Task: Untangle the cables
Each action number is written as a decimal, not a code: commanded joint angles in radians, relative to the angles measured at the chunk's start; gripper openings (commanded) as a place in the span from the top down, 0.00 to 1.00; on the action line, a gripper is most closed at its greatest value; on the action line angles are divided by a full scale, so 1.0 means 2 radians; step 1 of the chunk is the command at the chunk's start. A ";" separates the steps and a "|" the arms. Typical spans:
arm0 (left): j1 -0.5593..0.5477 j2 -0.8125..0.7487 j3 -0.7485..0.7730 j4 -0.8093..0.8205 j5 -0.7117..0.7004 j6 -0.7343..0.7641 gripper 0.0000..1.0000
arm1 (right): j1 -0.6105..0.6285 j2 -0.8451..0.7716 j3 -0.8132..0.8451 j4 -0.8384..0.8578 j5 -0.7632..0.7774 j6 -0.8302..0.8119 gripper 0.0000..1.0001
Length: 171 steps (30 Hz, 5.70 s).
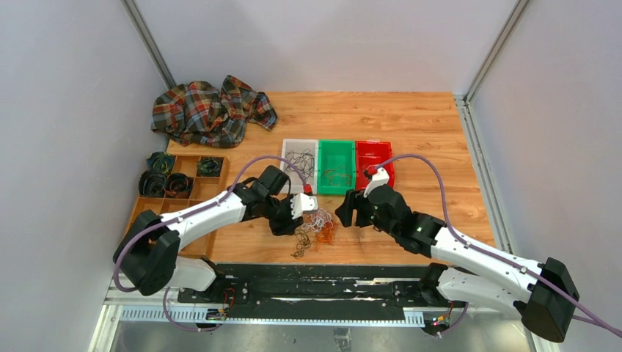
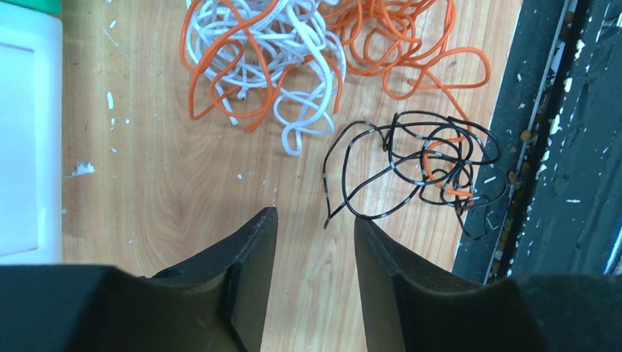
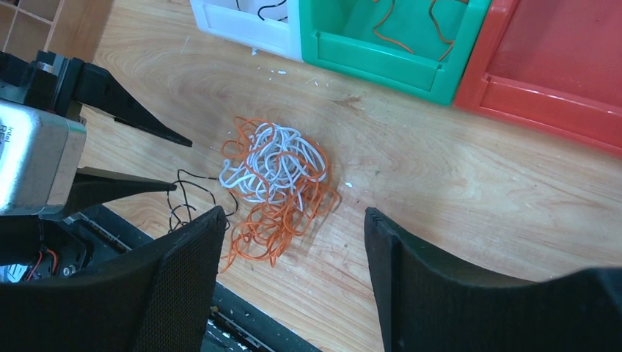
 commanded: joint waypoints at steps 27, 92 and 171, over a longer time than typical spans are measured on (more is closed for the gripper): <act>-0.016 -0.081 0.281 -0.273 -0.114 0.070 0.97 | 0.016 0.016 0.049 0.119 -0.080 -0.075 0.16; -0.020 -0.013 0.654 -0.200 -0.246 0.195 1.00 | 0.053 0.170 -0.018 0.287 -0.119 -0.019 0.55; 0.006 0.053 0.407 0.072 -0.318 0.197 1.00 | 0.025 -0.087 -0.082 0.138 0.037 -0.045 0.31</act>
